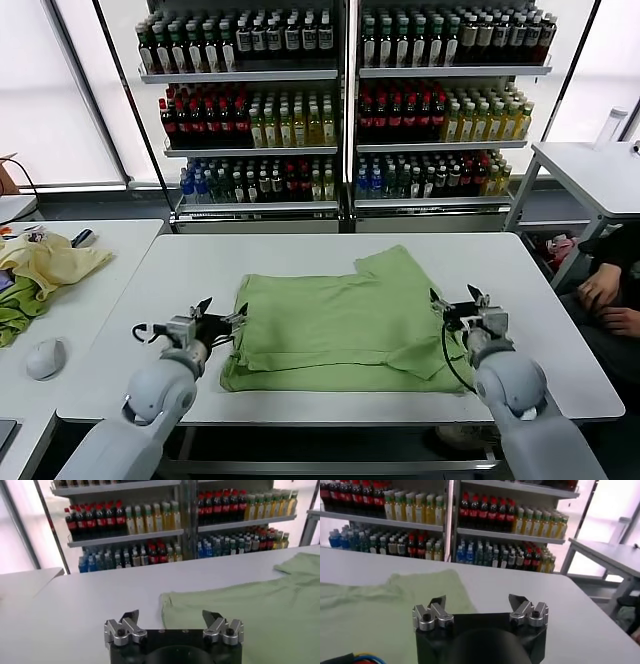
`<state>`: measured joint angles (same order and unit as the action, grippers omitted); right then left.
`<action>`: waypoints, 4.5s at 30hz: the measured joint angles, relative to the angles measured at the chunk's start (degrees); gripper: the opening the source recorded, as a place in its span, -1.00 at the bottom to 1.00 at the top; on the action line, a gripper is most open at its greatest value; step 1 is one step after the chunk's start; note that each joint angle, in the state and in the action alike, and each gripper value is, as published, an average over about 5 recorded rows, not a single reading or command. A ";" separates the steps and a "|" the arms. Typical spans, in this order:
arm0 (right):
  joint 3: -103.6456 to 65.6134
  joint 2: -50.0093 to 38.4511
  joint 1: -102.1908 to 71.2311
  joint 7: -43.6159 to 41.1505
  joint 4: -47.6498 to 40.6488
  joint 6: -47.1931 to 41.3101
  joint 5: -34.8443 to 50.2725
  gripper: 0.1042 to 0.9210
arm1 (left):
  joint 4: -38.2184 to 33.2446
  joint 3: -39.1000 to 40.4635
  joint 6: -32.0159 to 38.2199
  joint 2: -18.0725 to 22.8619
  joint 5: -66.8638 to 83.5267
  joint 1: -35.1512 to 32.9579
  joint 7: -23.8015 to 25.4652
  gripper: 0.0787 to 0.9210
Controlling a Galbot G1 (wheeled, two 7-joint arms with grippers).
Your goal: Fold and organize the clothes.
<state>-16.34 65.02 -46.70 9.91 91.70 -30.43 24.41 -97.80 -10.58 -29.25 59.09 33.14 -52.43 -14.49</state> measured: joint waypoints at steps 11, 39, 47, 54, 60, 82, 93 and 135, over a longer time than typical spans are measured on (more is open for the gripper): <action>5.43 4.07 12.33 -1.43 -15.72 1.05 -0.80 0.76 | 14.50 6.19 1.11 4.42 -0.42 12.28 0.23 0.77; 7.81 10.59 21.35 -4.61 -34.23 2.55 -3.27 0.07 | 25.91 8.17 1.04 8.15 2.36 17.38 3.16 0.15; 7.63 10.16 20.51 -5.59 -33.83 2.27 -2.58 -0.50 | 25.17 7.85 1.41 7.47 4.22 16.71 4.38 -0.41; 7.13 9.40 18.66 -5.21 -31.21 2.72 -1.05 -0.93 | 22.92 7.22 2.58 6.58 5.52 14.85 5.07 -0.74; 6.37 8.19 15.80 -4.65 -25.93 3.09 1.00 -0.97 | 20.21 6.43 4.03 5.54 6.78 12.80 5.21 -0.78; -0.02 1.73 -1.46 -2.23 2.54 2.35 3.98 -0.97 | 1.03 2.08 5.64 -1.38 9.31 1.71 5.48 -0.82; -5.43 1.38 -14.64 -1.59 15.59 2.03 2.64 -0.97 | -7.83 -0.81 4.67 -4.86 8.39 -6.10 6.03 -0.83; -9.17 2.38 -28.74 -1.05 24.16 1.70 -3.51 0.74 | -10.03 -2.71 2.69 2.97 -11.04 -17.49 -4.19 0.76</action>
<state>-25.51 67.39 -75.44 8.85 115.86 -28.73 20.90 -107.83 -13.29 -26.56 62.06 22.10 -69.92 -18.68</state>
